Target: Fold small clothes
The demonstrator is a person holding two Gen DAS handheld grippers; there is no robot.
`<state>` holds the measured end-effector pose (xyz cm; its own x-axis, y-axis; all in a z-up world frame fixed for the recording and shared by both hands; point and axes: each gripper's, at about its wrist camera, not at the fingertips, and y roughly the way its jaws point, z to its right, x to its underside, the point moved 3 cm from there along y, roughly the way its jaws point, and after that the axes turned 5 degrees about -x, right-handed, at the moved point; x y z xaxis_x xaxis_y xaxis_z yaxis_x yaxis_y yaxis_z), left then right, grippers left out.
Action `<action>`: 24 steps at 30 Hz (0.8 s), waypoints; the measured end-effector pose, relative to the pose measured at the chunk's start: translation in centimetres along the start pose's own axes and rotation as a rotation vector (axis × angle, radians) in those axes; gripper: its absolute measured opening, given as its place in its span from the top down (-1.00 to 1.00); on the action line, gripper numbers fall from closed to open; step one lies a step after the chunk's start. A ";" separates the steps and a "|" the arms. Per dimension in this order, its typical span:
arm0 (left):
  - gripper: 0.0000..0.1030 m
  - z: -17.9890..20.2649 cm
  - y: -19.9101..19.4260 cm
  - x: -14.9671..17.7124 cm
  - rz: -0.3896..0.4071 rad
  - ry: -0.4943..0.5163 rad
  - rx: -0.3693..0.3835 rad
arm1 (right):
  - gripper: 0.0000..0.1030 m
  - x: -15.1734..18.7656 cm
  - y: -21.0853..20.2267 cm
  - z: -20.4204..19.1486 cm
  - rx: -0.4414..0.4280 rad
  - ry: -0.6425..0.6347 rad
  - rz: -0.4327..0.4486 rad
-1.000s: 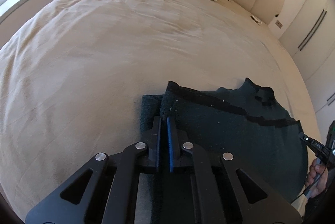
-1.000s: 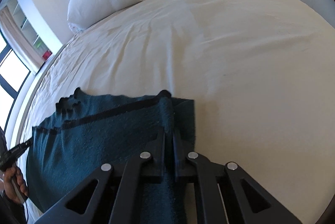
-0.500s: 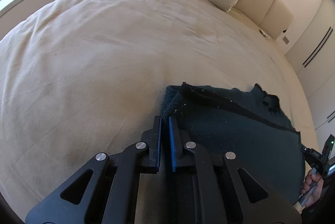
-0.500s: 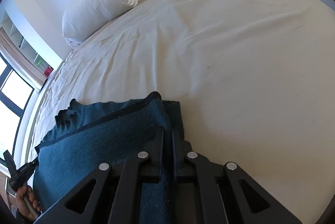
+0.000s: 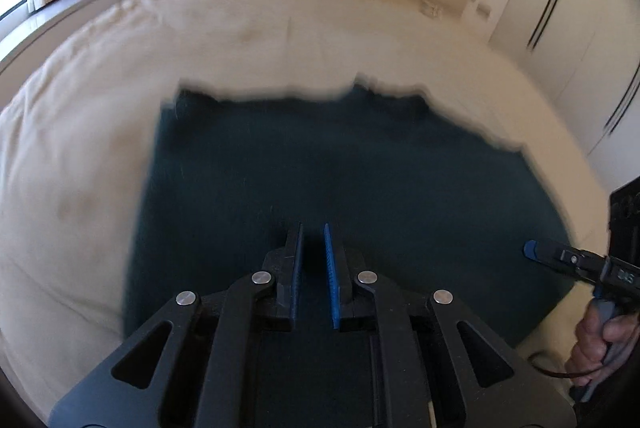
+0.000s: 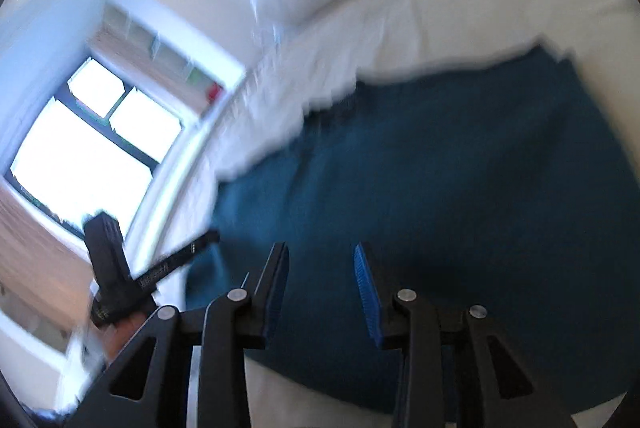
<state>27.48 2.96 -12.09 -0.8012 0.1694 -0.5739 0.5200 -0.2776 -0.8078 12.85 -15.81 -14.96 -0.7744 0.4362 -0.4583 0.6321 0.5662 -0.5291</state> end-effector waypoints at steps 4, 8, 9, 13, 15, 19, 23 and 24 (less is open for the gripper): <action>0.73 -3.3 0.2 1.1 -0.011 -0.129 0.082 | 0.37 0.7 -2.9 4.2 0.039 0.101 0.070; 0.73 -6.1 -0.1 1.6 -0.013 -0.230 0.187 | 0.52 0.3 -9.2 9.5 0.092 0.244 0.224; 0.73 -6.6 -0.3 1.7 -0.007 -0.242 0.192 | 0.52 0.4 -11.1 10.5 0.139 0.271 0.267; 0.73 -9.0 -2.5 2.3 0.037 -0.345 0.184 | 0.38 0.9 -16.3 11.4 0.175 0.374 0.399; 0.72 -10.0 -3.8 2.2 0.083 -0.407 0.168 | 0.28 -0.1 -15.7 9.0 0.109 0.333 0.400; -0.05 -10.9 -5.4 1.8 0.156 -0.470 0.163 | -0.07 -2.1 -9.0 1.9 -0.083 0.186 0.264; -0.44 -12.6 -4.6 2.3 0.146 -0.525 0.130 | -0.23 -2.6 -2.3 -0.1 -0.129 0.139 0.124; -0.44 -12.9 -3.8 2.6 0.105 -0.533 0.145 | -0.23 -2.3 -0.9 0.9 -0.109 0.171 0.079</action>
<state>27.22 16.66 -12.27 -0.8060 -0.3566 -0.4724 0.5888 -0.4011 -0.7018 14.14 -17.94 -14.07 -0.7217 0.5895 -0.3627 0.6916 0.5935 -0.4116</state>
